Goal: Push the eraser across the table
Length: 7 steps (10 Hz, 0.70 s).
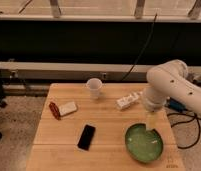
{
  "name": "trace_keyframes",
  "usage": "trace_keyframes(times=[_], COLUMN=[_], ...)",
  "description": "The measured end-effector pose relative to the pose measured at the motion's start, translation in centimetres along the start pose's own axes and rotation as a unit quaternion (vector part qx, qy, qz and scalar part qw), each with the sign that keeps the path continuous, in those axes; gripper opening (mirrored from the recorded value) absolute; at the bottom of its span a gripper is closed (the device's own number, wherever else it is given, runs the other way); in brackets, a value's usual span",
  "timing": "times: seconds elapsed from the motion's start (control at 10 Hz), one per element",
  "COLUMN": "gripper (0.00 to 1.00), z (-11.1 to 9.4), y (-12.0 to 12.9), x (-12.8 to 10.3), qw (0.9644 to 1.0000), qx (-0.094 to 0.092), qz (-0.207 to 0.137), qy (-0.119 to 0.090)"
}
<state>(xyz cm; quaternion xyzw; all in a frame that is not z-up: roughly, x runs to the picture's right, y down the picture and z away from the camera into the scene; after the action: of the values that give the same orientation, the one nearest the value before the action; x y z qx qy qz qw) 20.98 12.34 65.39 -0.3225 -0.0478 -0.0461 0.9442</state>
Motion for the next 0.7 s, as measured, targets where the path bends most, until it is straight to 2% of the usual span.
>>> trace_keyframes(times=[0.7], gripper=[0.8], z=[0.43], y=[0.39], x=[-1.07], qw=[0.9999], qx=[-0.005], qz=[-0.01], qy=[-0.004])
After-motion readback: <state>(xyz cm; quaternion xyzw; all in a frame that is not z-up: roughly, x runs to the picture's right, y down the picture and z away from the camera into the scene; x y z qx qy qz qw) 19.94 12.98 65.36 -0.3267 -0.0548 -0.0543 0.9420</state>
